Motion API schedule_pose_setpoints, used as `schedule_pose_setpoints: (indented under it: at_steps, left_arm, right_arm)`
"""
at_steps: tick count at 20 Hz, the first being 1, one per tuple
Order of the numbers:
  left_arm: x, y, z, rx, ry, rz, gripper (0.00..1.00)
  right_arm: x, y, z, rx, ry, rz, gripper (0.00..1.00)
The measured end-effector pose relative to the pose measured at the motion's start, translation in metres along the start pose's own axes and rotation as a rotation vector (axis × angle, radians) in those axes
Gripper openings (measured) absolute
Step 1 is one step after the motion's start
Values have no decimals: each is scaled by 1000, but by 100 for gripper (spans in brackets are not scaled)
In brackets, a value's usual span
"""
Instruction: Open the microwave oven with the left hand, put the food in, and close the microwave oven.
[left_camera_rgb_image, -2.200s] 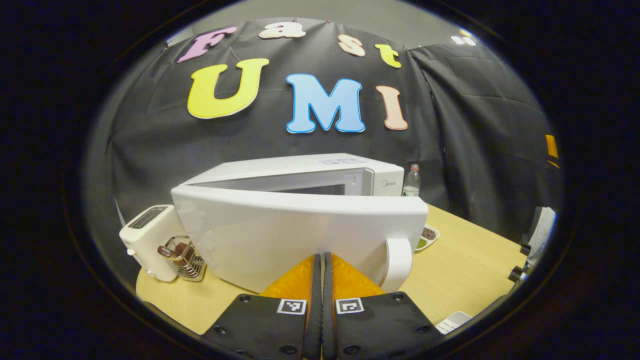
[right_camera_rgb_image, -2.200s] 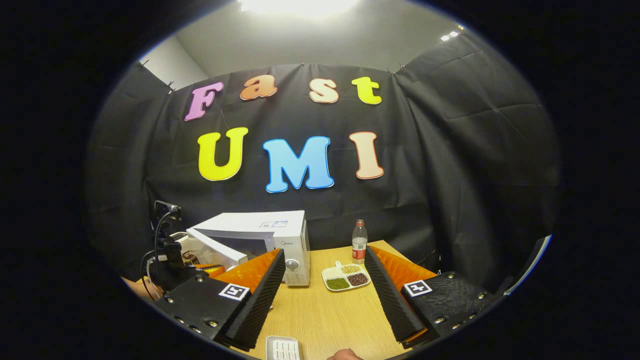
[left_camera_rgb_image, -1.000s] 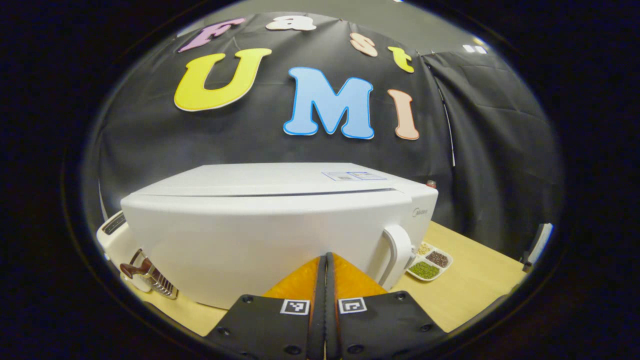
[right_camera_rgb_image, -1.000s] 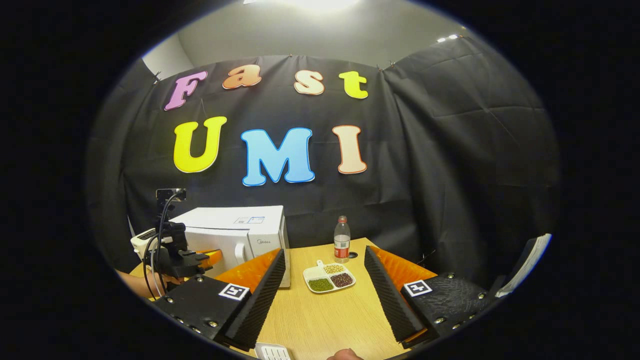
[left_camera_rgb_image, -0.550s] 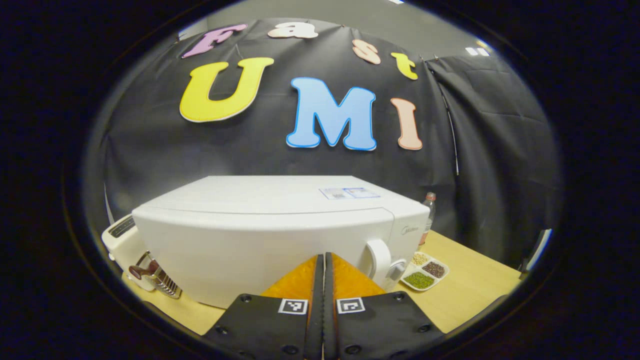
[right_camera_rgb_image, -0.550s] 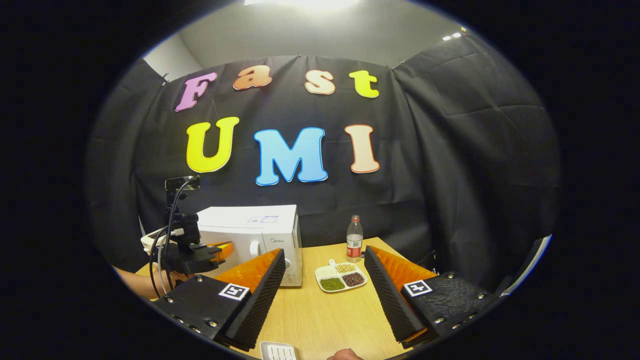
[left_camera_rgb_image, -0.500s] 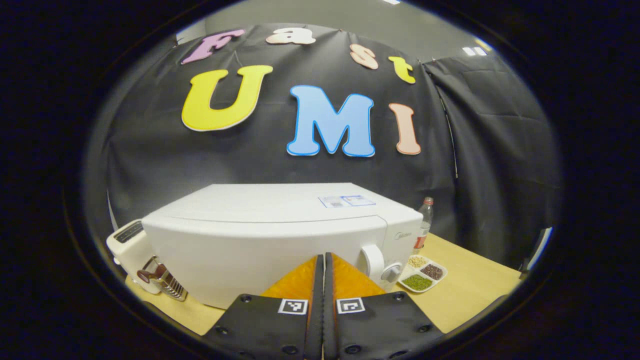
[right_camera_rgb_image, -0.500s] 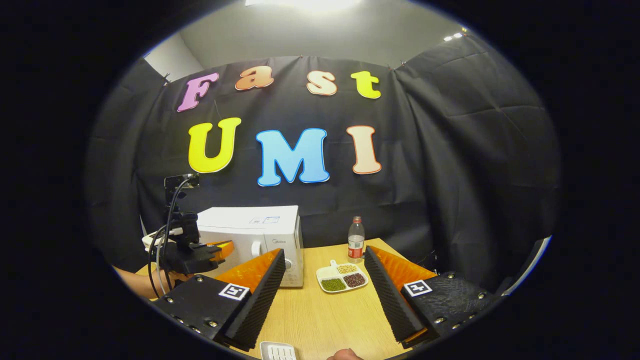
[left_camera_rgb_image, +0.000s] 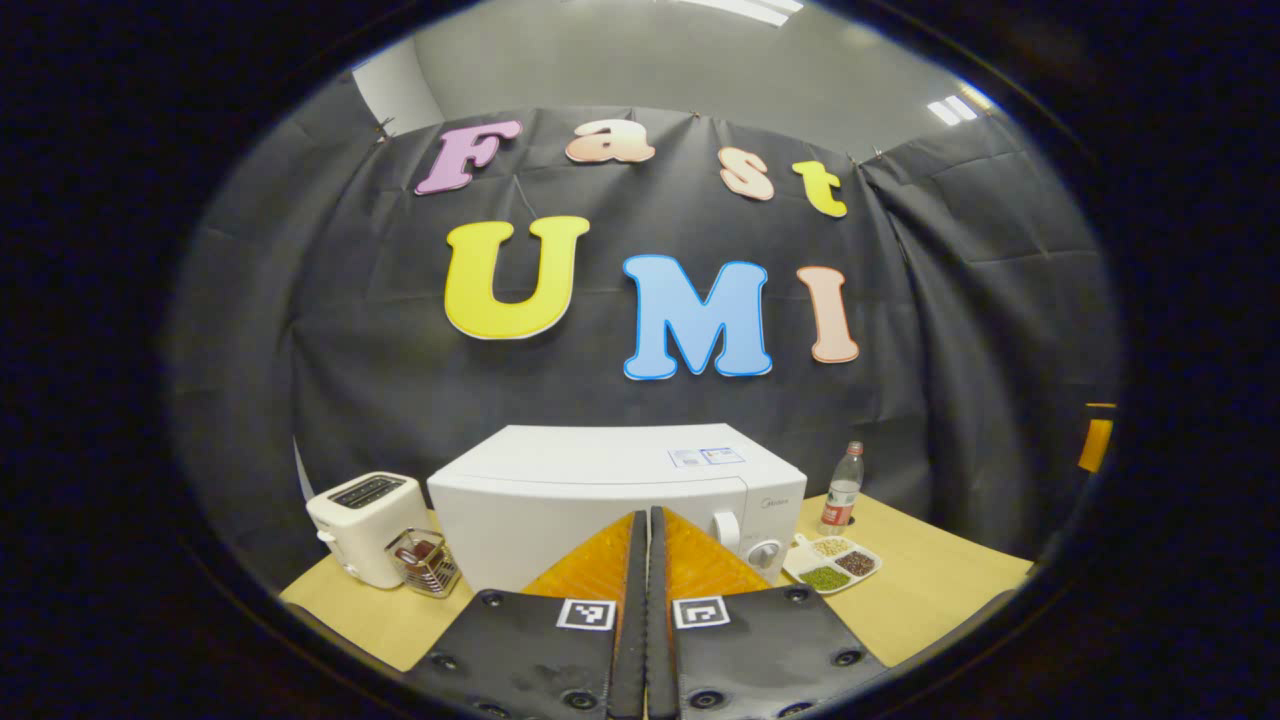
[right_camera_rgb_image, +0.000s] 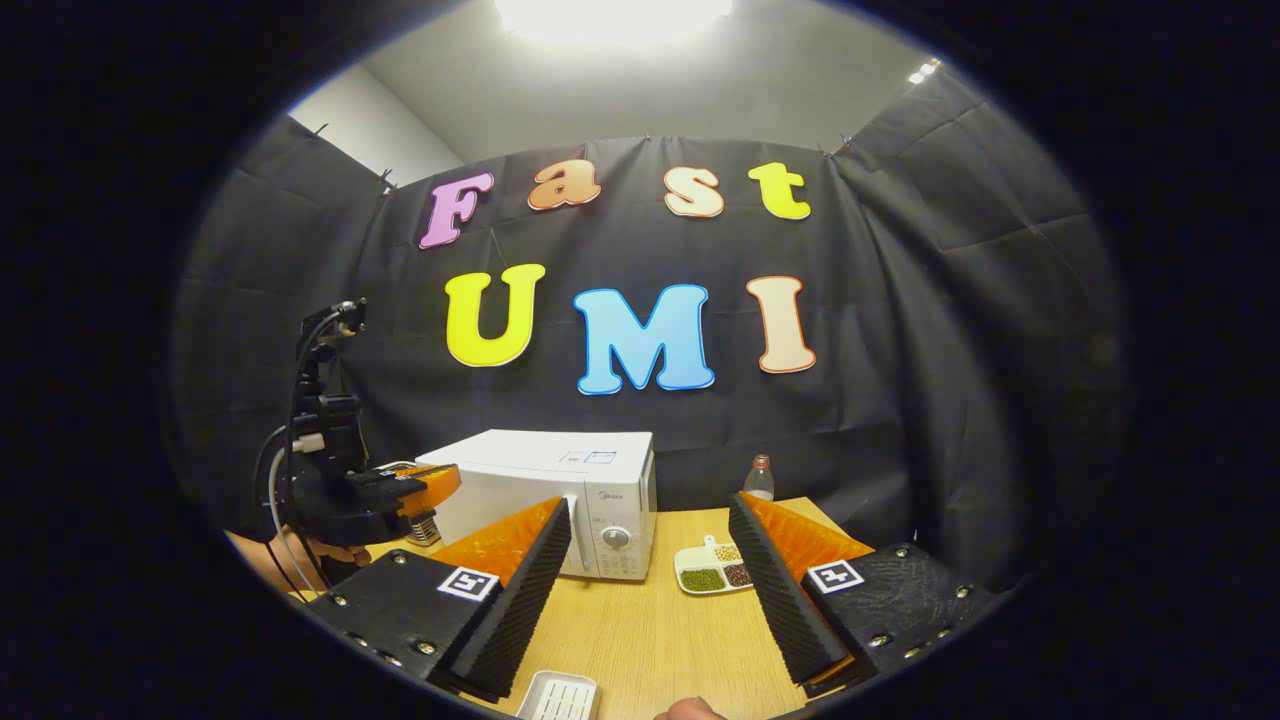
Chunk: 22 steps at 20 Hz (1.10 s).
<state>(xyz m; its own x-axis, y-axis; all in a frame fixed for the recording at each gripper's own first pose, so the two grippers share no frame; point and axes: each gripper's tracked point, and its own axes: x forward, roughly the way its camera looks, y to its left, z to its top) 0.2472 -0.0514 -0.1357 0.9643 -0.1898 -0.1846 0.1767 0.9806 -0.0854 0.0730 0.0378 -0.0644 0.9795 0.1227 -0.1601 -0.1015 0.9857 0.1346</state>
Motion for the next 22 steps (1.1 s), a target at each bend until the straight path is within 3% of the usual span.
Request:
schedule_pose_setpoints:
  at_steps: [11,22]
  left_arm:
    - [-130,0,17,36,-20,122,7]
    - [-215,29,36,53,-67,171,7]
  right_arm:
    - [-48,-7,11,10,-33,95,96]
    - [-62,21,20,0,-62,97,96]
